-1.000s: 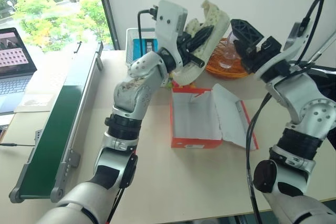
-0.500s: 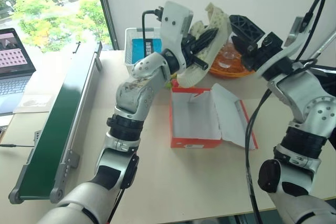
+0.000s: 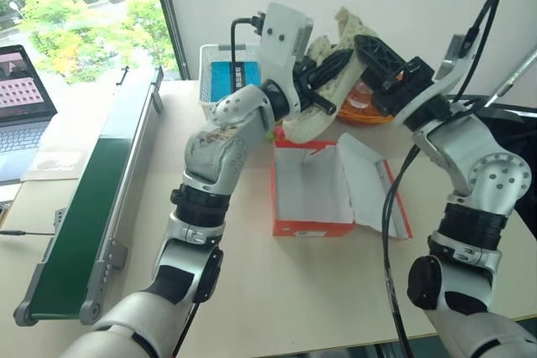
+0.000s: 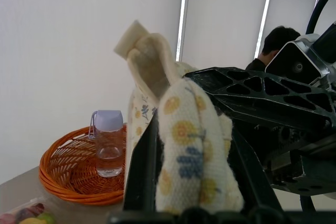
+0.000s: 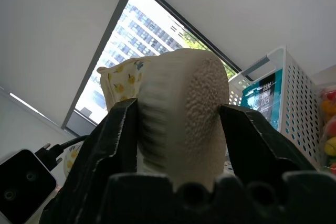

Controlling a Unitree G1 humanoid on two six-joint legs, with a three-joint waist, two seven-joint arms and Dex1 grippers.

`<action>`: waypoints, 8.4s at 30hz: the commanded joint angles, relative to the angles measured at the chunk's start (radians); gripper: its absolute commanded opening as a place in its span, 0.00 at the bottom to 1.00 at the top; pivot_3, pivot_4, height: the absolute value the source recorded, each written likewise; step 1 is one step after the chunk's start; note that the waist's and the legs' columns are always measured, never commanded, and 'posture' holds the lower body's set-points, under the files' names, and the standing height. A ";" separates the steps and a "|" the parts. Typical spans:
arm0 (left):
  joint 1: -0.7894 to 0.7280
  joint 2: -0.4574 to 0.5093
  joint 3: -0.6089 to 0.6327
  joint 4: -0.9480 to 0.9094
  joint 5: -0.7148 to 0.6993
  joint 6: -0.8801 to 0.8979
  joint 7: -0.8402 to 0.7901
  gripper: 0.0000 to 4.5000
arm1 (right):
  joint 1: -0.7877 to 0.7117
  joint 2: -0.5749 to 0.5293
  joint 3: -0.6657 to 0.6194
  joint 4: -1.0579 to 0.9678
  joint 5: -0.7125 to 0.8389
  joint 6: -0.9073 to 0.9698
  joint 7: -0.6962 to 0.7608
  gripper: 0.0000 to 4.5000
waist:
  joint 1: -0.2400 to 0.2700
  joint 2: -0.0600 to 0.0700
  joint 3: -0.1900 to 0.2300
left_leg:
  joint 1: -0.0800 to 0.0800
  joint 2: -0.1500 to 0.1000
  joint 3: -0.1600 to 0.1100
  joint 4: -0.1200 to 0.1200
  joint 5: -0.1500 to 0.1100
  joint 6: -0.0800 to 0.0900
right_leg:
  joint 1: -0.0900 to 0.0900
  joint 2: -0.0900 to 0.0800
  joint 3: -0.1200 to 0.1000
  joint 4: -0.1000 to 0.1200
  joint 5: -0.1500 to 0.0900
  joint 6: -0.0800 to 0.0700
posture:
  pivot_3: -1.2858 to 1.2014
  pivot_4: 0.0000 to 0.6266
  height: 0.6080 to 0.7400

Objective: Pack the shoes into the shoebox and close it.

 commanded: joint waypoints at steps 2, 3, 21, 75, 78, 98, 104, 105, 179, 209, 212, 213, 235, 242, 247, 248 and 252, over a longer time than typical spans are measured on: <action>-0.021 -0.010 0.004 -0.057 -0.019 0.003 0.001 0.03 | -0.012 -0.002 -0.022 -0.008 -0.002 -0.049 0.006 0.24 | 0.000 0.000 0.000 | 0.000 0.000 0.000 0.000 0.000 0.000 | 0.000 0.000 0.000 0.000 0.000 0.000 | 0.52 0.24 1.00; -0.020 -0.010 0.006 -0.057 -0.022 0.009 0.004 0.03 | -0.011 -0.002 -0.022 -0.008 -0.003 -0.051 0.005 0.20 | 0.000 0.000 0.000 | 0.000 0.000 0.000 0.000 0.000 0.000 | 0.000 0.000 0.000 0.000 0.000 0.000 | 0.52 0.24 1.00; -0.009 0.345 0.088 0.011 -0.034 0.061 -0.168 0.98 | -0.054 -0.098 0.103 -0.046 -0.119 0.070 -0.085 0.13 | -0.006 0.005 0.003 | 0.000 0.000 0.000 0.000 0.000 0.000 | -0.002 0.000 0.000 0.001 0.000 0.000 | 0.52 0.24 1.00; 0.166 0.344 0.112 -0.209 -0.031 0.148 -0.050 0.98 | -0.134 -0.148 0.728 0.351 -1.140 0.256 0.667 0.66 | 0.006 0.004 0.003 | -0.005 0.000 0.001 0.001 0.000 0.000 | -0.007 0.000 0.001 0.003 0.000 0.000 | 0.52 0.24 1.00; 0.167 0.342 0.109 -0.211 -0.030 0.151 -0.048 0.98 | -0.137 -0.158 0.705 0.290 -1.139 0.297 0.666 0.89 | 0.006 0.004 0.003 | -0.005 0.000 0.001 0.001 0.000 0.000 | -0.007 0.000 0.001 0.003 0.000 0.000 | 0.52 0.24 1.00; 0.332 0.429 0.230 -0.186 0.060 0.151 0.073 0.99 | -0.081 -0.109 0.307 -0.125 -0.944 0.174 0.790 0.99 | -0.004 0.004 0.002 | -0.004 0.000 0.001 0.001 0.000 0.000 | -0.007 0.000 0.001 0.005 0.000 0.000 | 0.52 0.24 1.00; 0.507 0.459 0.303 -0.268 0.065 0.183 0.120 0.99 | -0.031 -0.161 0.340 -0.084 -0.958 0.025 0.917 0.99 | 0.001 0.004 0.002 | -0.004 0.000 0.001 0.002 0.000 0.000 | -0.008 0.000 0.001 0.006 0.000 0.000 | 0.52 0.24 1.00; 0.541 0.460 0.324 -0.294 0.058 0.191 0.126 0.99 | -0.023 -0.165 0.345 -0.078 -0.960 -0.001 0.936 0.99 | 0.002 0.004 0.002 | -0.004 0.000 0.001 0.002 0.000 0.000 | -0.007 0.000 0.001 0.006 0.000 0.000 | 0.52 0.24 1.00; 0.627 0.550 0.485 0.375 0.091 -0.269 0.085 0.99 | 0.105 -0.136 0.518 -0.049 -1.165 -0.156 0.872 0.99 | 0.019 0.003 0.002 | -0.001 0.002 0.004 0.001 0.003 -0.003 | -0.007 0.000 0.000 0.008 0.003 -0.004 | 0.52 0.24 1.00; 0.304 0.139 0.139 -0.159 -0.060 -0.001 0.173 0.66 | -0.167 0.171 -0.091 0.060 -0.613 0.258 0.378 1.00 | 0.020 -0.002 0.004 | -0.005 0.001 0.002 0.002 0.004 -0.003 | -0.008 0.000 -0.001 0.006 0.005 -0.002 | 0.52 0.24 1.00; 0.305 0.095 0.122 -0.162 -0.064 0.014 0.189 0.66 | -0.163 0.169 -0.104 0.057 -0.586 0.257 0.340 1.00 | 0.014 -0.002 0.004 | -0.006 0.001 0.002 0.002 0.004 -0.003 | -0.008 0.000 0.000 0.005 0.005 -0.002 | 0.52 0.24 1.00; 0.308 0.079 0.121 -0.163 -0.068 0.019 0.198 0.66 | -0.157 0.165 -0.100 0.053 -0.581 0.255 0.334 1.00 | 0.014 -0.002 0.004 | -0.006 0.001 0.002 0.002 0.004 -0.003 | -0.008 0.000 0.000 0.005 0.005 -0.002 | 0.52 0.24 1.00; 0.420 -0.029 0.008 -0.372 -0.094 0.186 0.259 0.66 | -0.124 0.161 -0.080 0.145 -0.589 0.161 0.309 0.91 | -0.002 -0.002 0.004 | -0.006 0.001 0.001 0.002 0.004 -0.003 | -0.008 0.001 0.000 0.005 0.005 -0.002 | 0.52 0.24 1.00; 0.407 -0.022 0.014 -0.362 -0.098 0.187 0.254 0.66 | -0.113 0.160 -0.076 0.130 -0.569 0.170 0.305 0.39 | -0.004 -0.002 0.004 | -0.005 0.001 0.001 0.002 0.004 -0.003 | -0.008 0.001 0.000 0.005 0.005 -0.002 | 0.52 0.24 1.00; 0.402 0.002 0.046 -0.355 -0.124 0.210 0.240 0.66 | -0.119 0.150 -0.078 0.127 -0.562 0.171 0.298 0.16 | -0.003 -0.001 0.004 | -0.006 0.001 0.000 0.002 0.004 -0.003 | -0.008 0.001 0.000 0.005 0.005 -0.002 | 0.52 0.24 1.00; 0.408 0.006 0.071 -0.360 -0.159 0.223 0.225 0.75 | -0.121 0.145 -0.076 0.125 -0.562 0.170 0.299 0.15 | -0.003 -0.001 0.004 | -0.006 0.001 0.000 0.002 0.004 -0.003 | -0.008 0.001 0.000 0.005 0.004 -0.002 | 0.52 0.24 1.00; 0.398 0.120 0.110 -0.367 -0.213 0.291 0.139 1.00 | -0.146 0.095 -0.061 0.141 -0.579 0.157 0.322 0.13 | -0.004 -0.001 0.004 | -0.006 0.001 0.000 0.002 0.004 -0.003 | -0.008 0.001 0.000 0.005 0.004 -0.002 | 0.52 0.24 1.00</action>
